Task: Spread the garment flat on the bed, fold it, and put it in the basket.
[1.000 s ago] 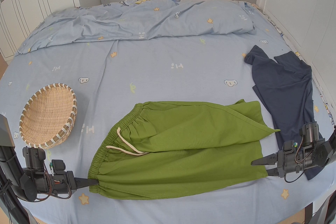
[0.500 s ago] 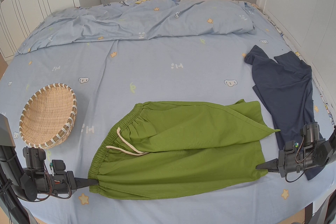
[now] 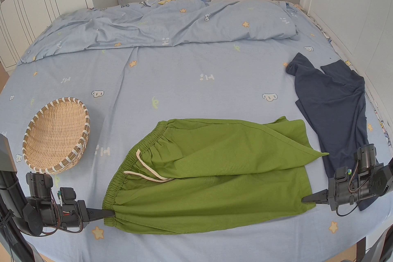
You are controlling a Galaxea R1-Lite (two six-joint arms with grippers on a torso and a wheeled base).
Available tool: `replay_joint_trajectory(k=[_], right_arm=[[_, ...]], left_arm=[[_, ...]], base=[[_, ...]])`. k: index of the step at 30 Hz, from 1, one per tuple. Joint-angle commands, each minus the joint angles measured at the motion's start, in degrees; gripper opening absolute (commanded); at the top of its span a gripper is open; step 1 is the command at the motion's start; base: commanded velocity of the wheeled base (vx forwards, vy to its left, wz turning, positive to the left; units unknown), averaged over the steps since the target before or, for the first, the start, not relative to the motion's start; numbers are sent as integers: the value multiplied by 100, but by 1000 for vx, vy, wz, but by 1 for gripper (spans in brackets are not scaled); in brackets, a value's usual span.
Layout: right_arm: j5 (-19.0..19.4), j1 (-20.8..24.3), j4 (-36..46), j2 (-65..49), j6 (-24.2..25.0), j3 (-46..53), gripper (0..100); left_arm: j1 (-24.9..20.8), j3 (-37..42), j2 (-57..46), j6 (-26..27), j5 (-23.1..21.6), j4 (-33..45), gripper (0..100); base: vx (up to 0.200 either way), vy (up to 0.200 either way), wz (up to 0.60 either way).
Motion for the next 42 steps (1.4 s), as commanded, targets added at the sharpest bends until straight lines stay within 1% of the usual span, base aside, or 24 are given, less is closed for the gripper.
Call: replay_joint_trajectory(k=[1,3,6,9,11,13,15,16,18,19,22,23,25,28,29,30,33,38,41,42], right_arm=[[-18,49,884,-1172,-37,10,0],[-27,67,1306,-1524,-63,-70,0],[-35,67,1702,-1673,-72,-219,0],[-53,67,1939,-1717,-134,-157,0],[-62,23,1965,-1709,-292,-70,0],[-114,-21,1913,-1603,-766,229,0],[-255,-74,1913,-1454,-1056,370,0],[-413,-127,1904,-1269,-1338,475,0],[-563,-144,1886,-1129,-1628,554,0],[-598,-153,1860,-1102,-1672,581,0],[-607,-144,1772,-1085,-1680,677,0],[-607,-127,1596,-1085,-1680,801,0],[-615,-92,1333,-1041,-1689,950,0],[-686,-48,972,-988,-1680,1152,0],[-686,-48,972,-988,-1680,1152,0],[-809,-21,797,-830,-1689,1231,0],[-958,5,498,-513,-1698,1258,0],[-985,75,111,-337,-1698,1407,0],[-1002,137,41,-329,-1698,1477,0],[-1002,137,41,-329,-1698,1495,0]], left_arm=[[23,118,-188,-28,13,157,0],[181,109,-232,-19,39,411,0],[471,109,-443,16,30,666,0],[506,109,-663,7,30,860,0],[471,109,-760,16,30,1000,0],[365,109,-944,16,30,1317,0],[313,101,-1050,16,39,1457,0],[260,101,-1085,34,39,1545,0],[251,101,-1076,60,39,1642,0],[260,101,-1067,104,39,1712,0],[286,101,-1067,315,39,1932,0],[313,101,-1067,605,39,2204,0],[348,101,-1076,1000,48,2486,0],[462,101,-1094,1493,48,2828,0],[462,101,-1094,1493,48,2828,0],[524,101,-1094,1686,48,2969,0],[655,101,-1094,1879,57,3075,0],[691,101,-1085,2125,66,3321,0],[691,101,-1094,2354,66,3540,0],[691,101,-1085,2503,74,3646,0]], base=[[0,0,0],[0,0,0],[0,0,0],[0,0,0],[0,0,0],[0,0,0],[0,0,0],[0,0,0],[0,0,0],[0,0,0],[0,0,0],[0,0,0],[0,0,0],[0,0,0],[0,0,0],[0,0,0],[0,0,0],[0,0,0],[0,0,0],[0,0,0]])
